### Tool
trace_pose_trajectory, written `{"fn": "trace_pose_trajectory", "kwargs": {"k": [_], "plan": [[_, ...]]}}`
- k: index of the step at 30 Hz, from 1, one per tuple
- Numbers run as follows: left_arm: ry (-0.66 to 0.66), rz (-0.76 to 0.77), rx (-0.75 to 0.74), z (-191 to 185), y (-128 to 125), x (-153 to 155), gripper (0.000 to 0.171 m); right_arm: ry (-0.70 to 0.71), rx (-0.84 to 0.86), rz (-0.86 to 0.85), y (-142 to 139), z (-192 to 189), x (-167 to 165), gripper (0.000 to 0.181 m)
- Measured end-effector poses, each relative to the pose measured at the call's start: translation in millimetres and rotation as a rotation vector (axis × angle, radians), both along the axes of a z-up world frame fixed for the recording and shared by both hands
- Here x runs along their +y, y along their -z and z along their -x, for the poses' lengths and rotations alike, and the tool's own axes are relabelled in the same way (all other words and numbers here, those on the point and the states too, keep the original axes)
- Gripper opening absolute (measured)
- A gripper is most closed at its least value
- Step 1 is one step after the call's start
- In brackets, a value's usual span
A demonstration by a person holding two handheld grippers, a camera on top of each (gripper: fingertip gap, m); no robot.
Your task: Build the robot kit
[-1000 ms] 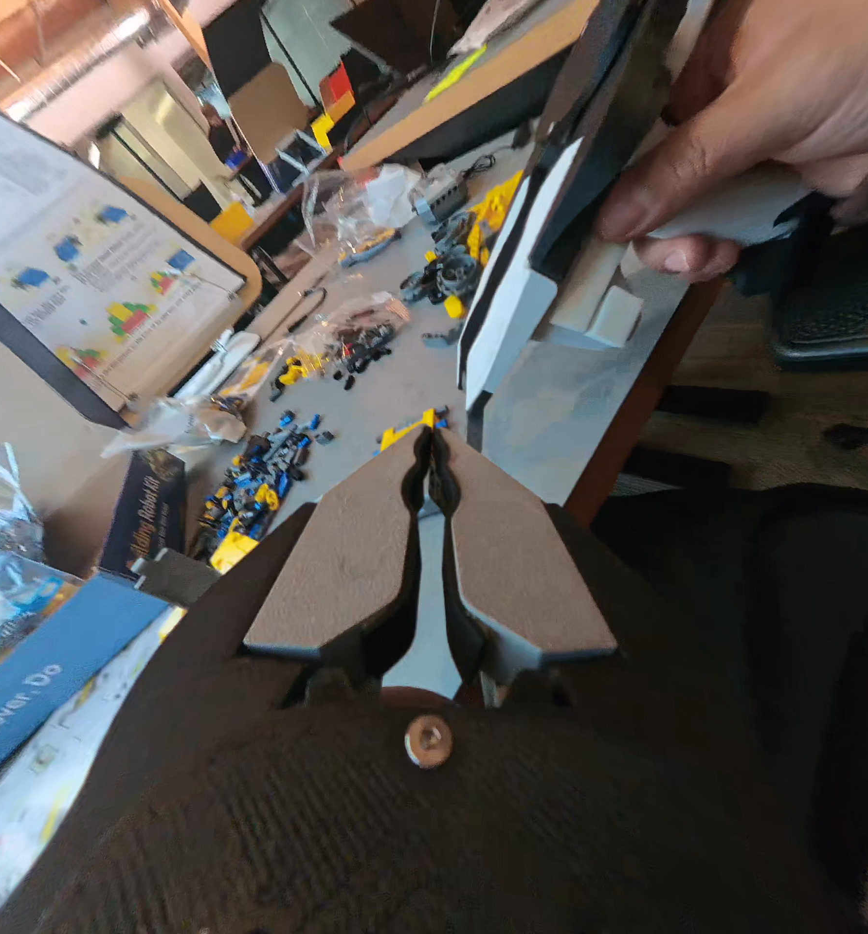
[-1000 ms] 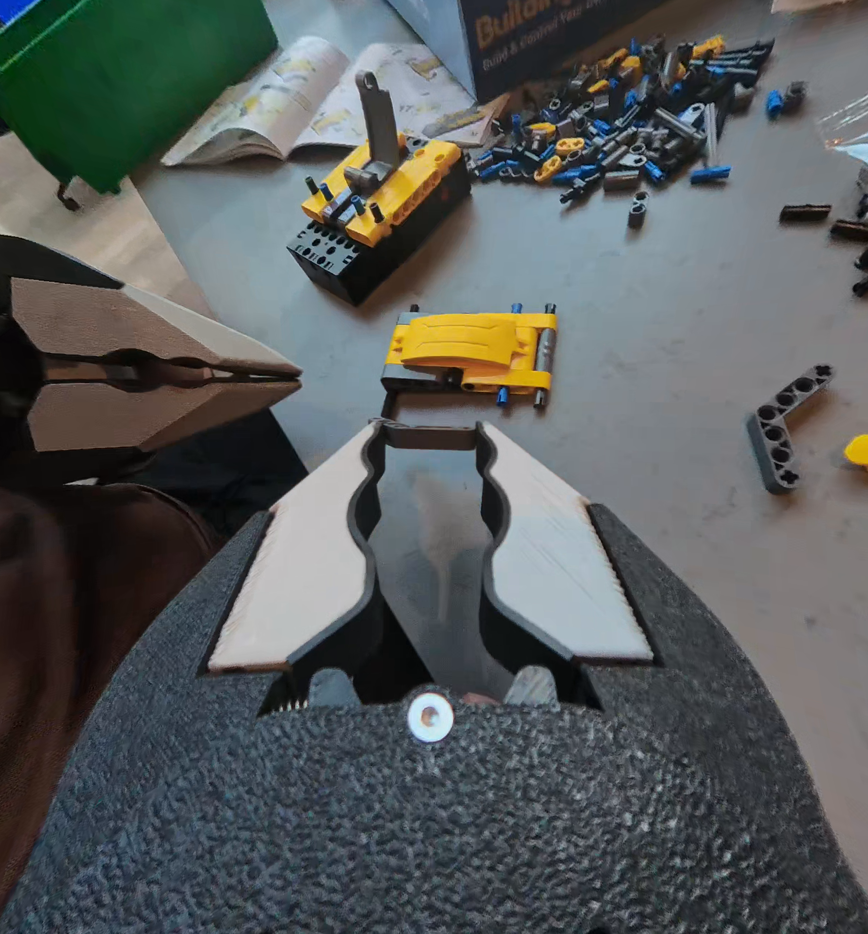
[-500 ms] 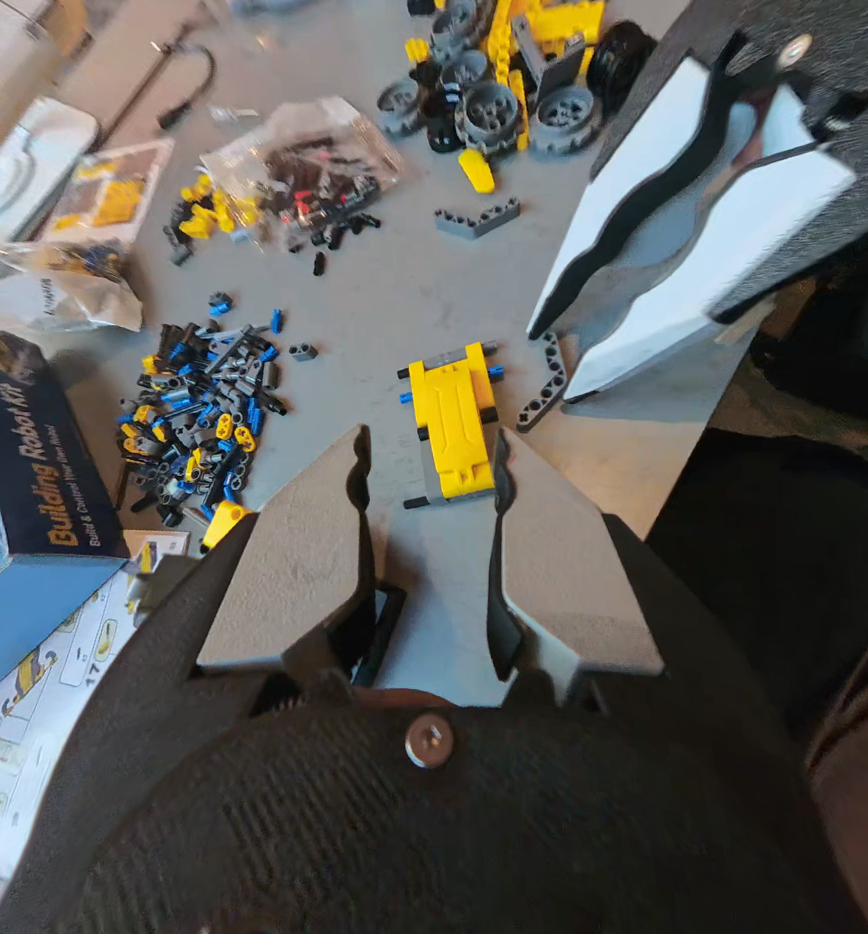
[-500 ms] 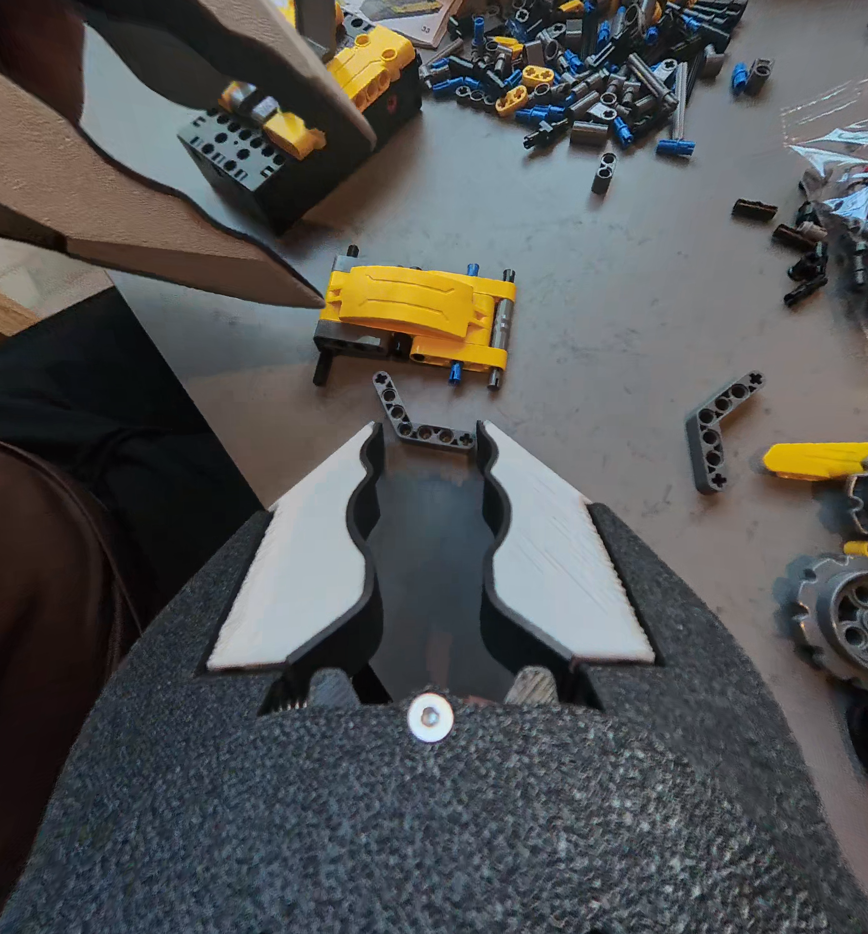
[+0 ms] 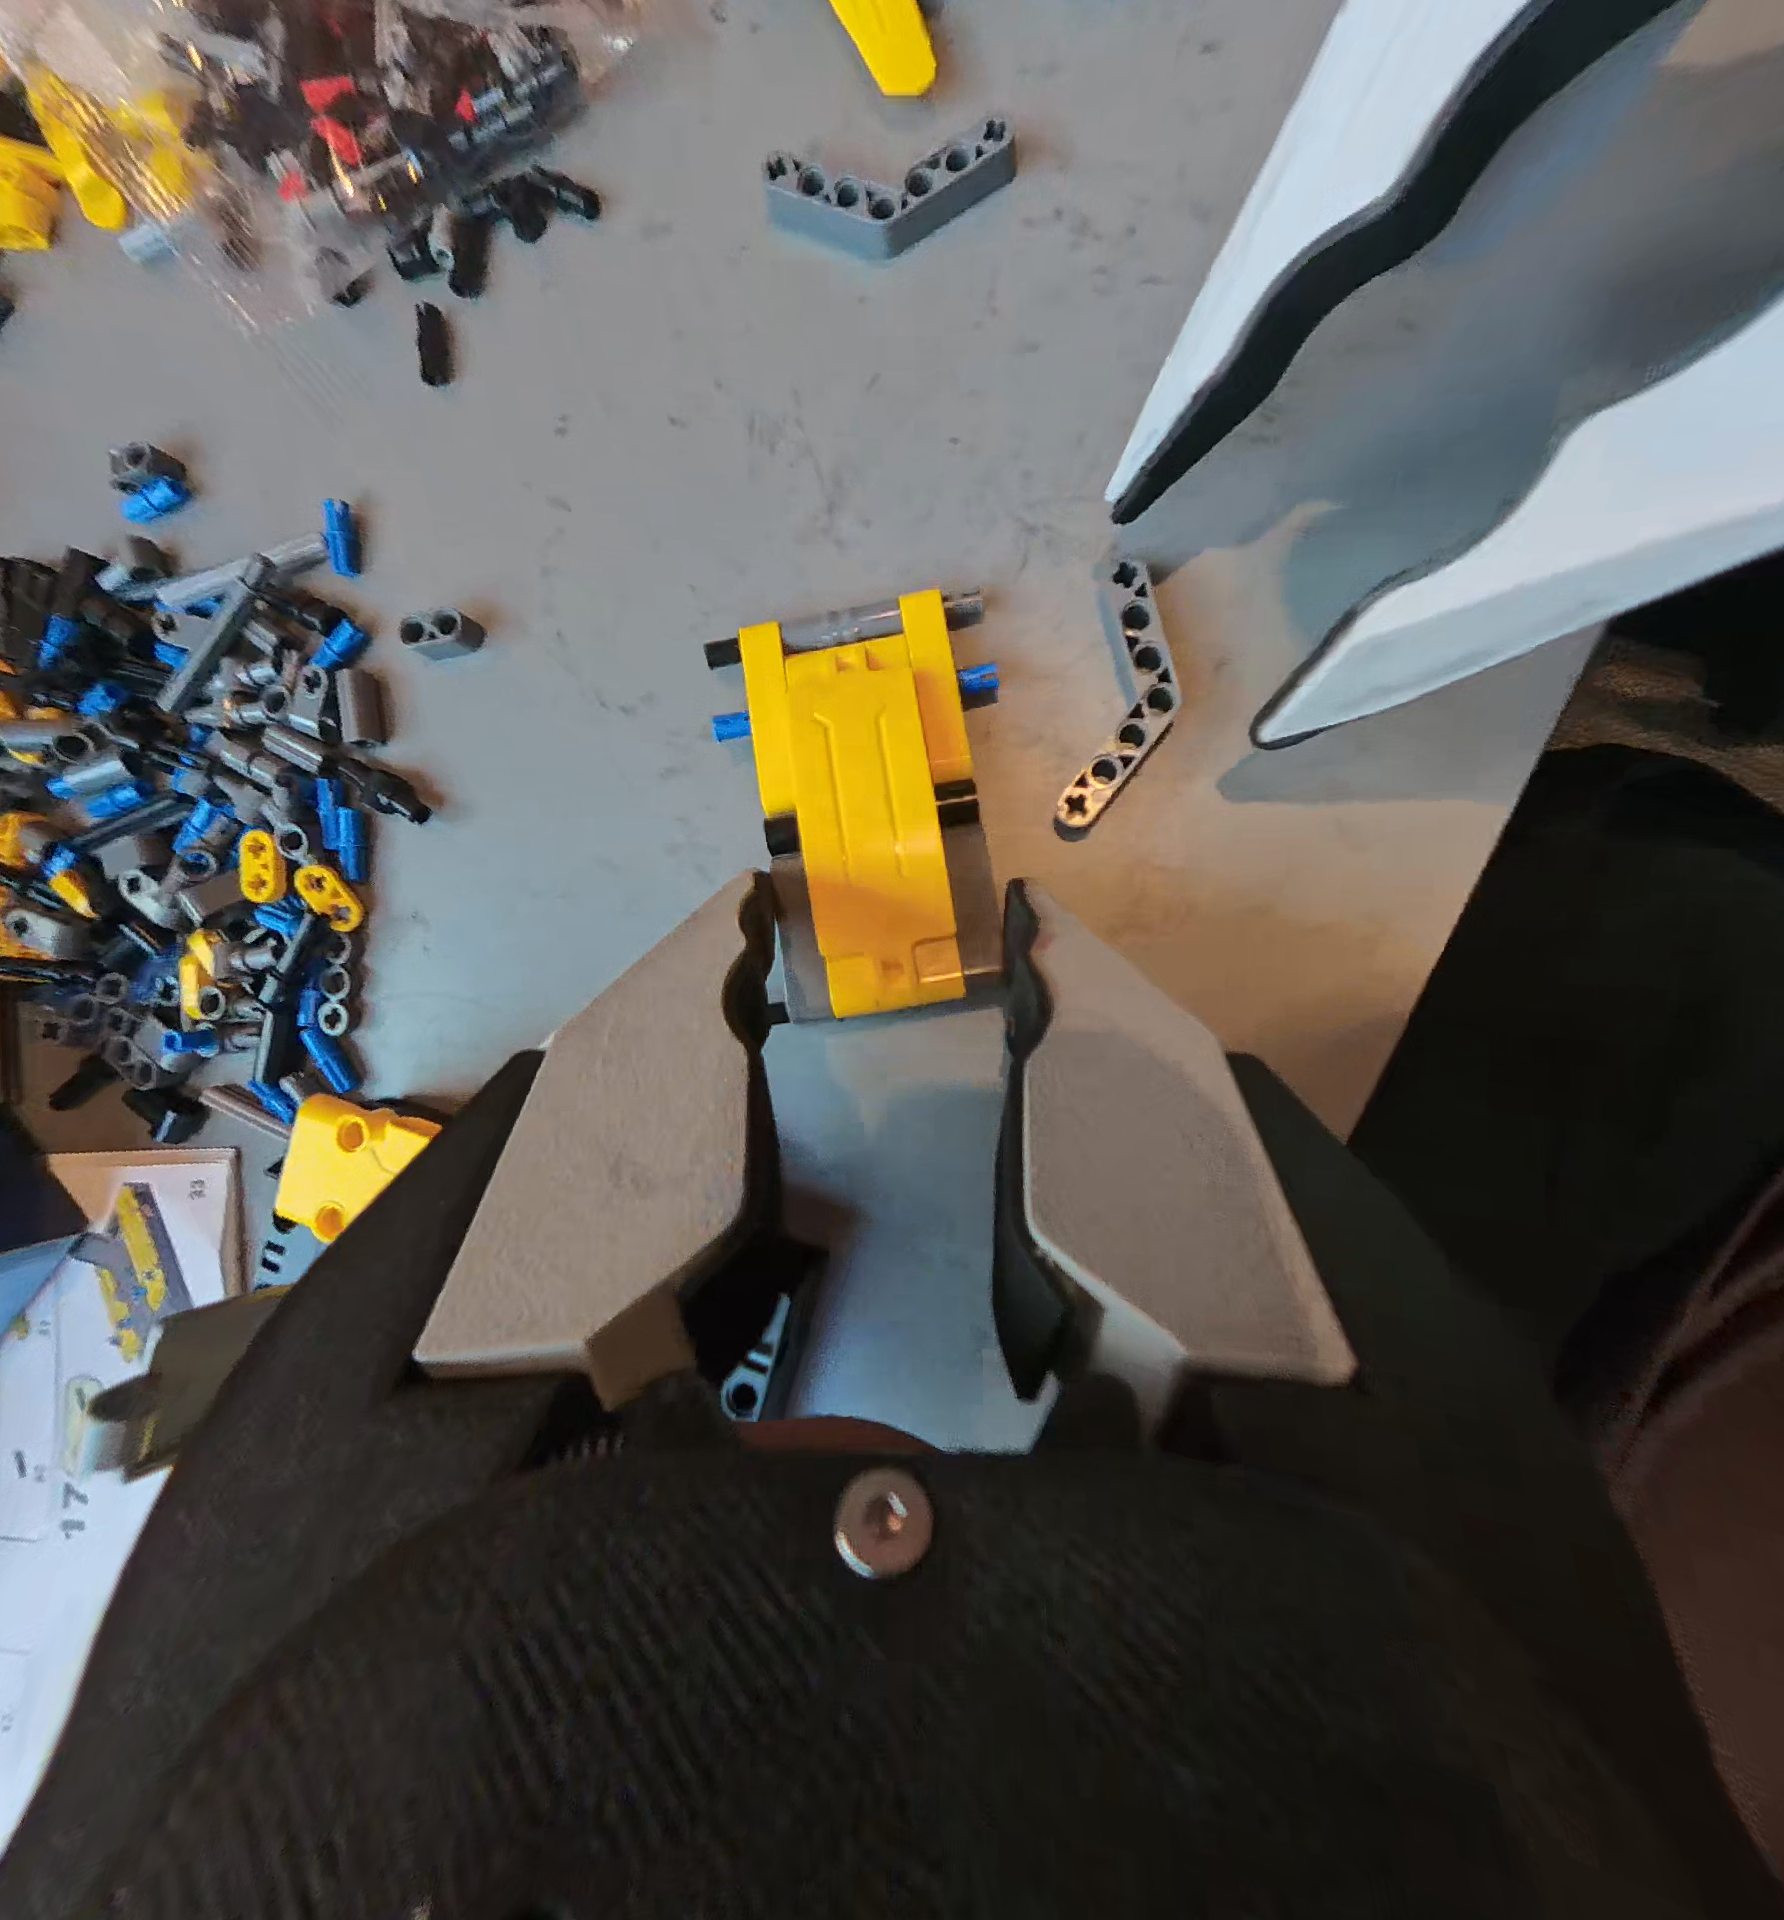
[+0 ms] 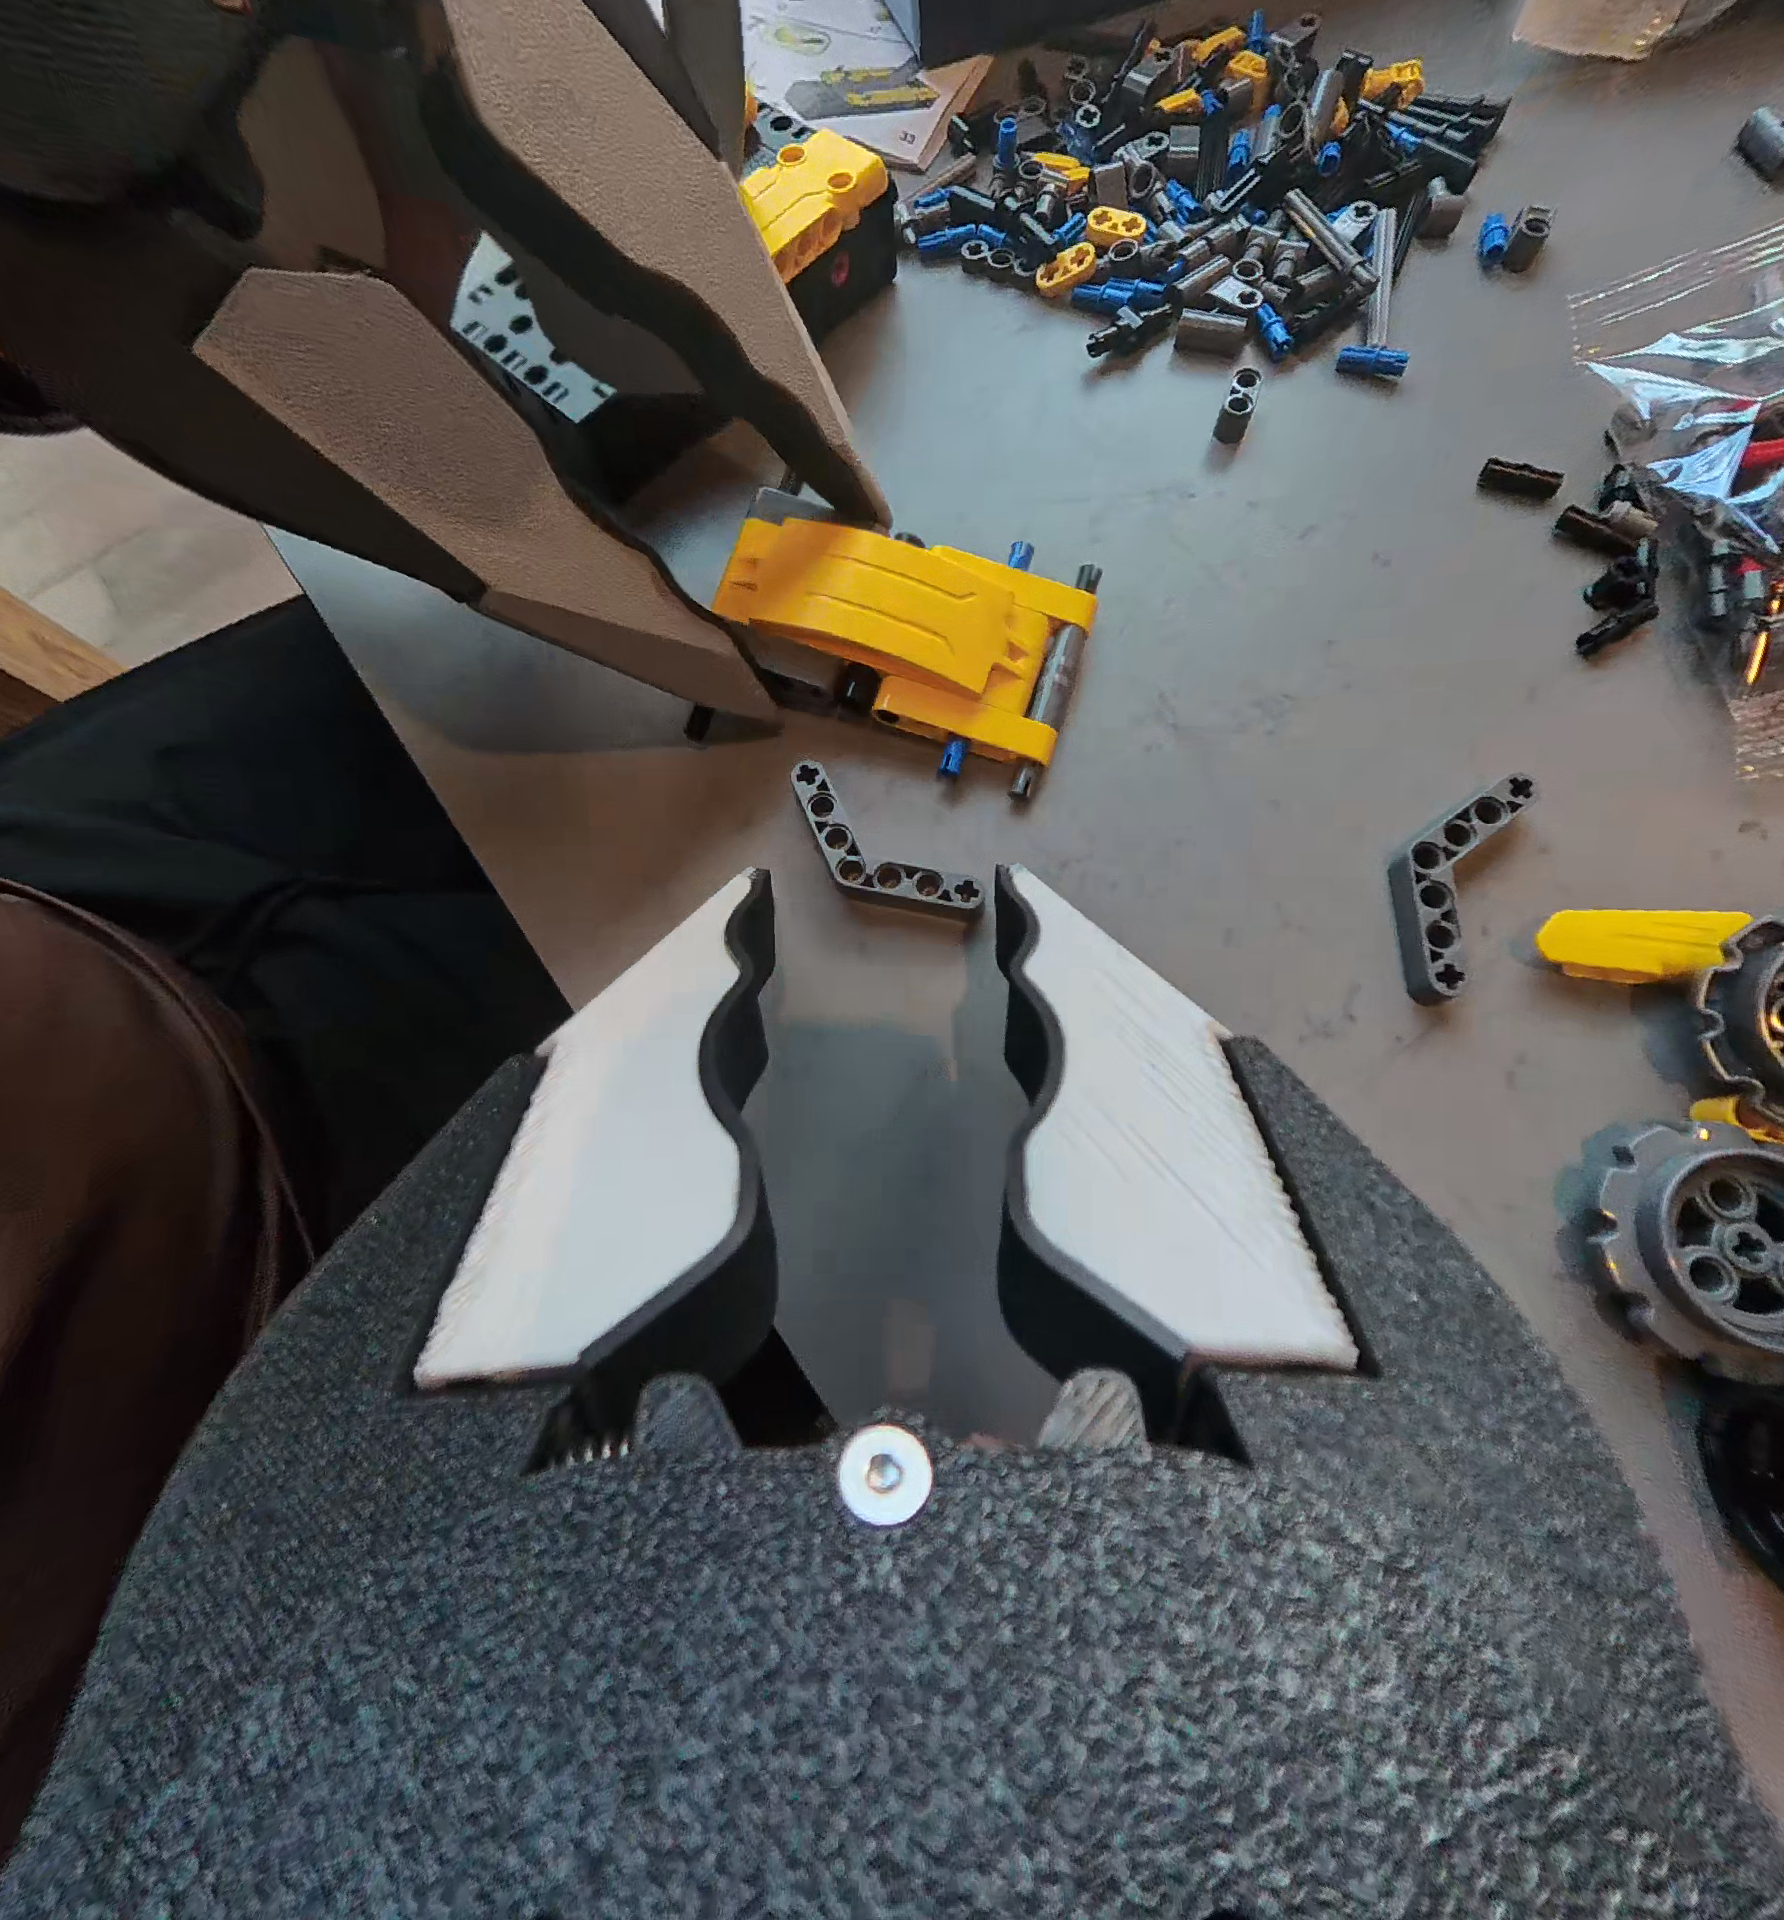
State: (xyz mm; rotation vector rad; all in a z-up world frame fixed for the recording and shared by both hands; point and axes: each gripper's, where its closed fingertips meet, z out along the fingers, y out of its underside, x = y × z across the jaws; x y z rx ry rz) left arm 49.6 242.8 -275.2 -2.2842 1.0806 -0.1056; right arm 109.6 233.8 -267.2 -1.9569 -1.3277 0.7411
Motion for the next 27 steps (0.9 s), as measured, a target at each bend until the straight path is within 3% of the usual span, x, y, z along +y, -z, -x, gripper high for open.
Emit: {"fn": "trace_pose_trajectory", "kwargs": {"k": [3, 7, 10, 13, 15, 18, 21, 25, 27], "plan": [[0.078, -0.125, -0.002, -7, -13, 0, 0.041, 0.015, 0.064, 0.058, -7, -1, 4, 0.042], [0.246, -0.404, 0.133, -15, -36, -3, 0.041, 0.028, 0.184, 0.109, -31, -6, 20, 0.053], [0.392, -0.614, 0.253, -20, -48, -9, 0.038, -0.115, 0.232, 0.101, -46, -3, 17, 0.047], [0.558, -0.880, 0.488, -20, -59, -15, 0.031, -0.245, 0.230, -0.022, -59, 4, 18, 0.062], [0.646, -0.985, 0.545, -24, -62, -25, 0.031, -0.324, 0.240, -0.045, -68, 11, 15, 0.064], [0.679, -1.018, 0.557, -24, -59, -30, 0.031, -0.459, 0.247, -0.039, -71, 24, 4, 0.064], [0.676, -1.067, 0.554, -23, -63, -30, 0.031, -0.580, 0.161, -0.074, -56, 33, -8, 0.060], [0.696, -1.096, 0.526, -25, -66, -34, 0.031, -0.630, 0.073, -0.151, -45, 40, -11, 0.033], [0.652, -1.070, 0.473, -21, -66, -33, 0.030, -0.655, 0.072, -0.109, -47, 36, -15, 0.020]]}}
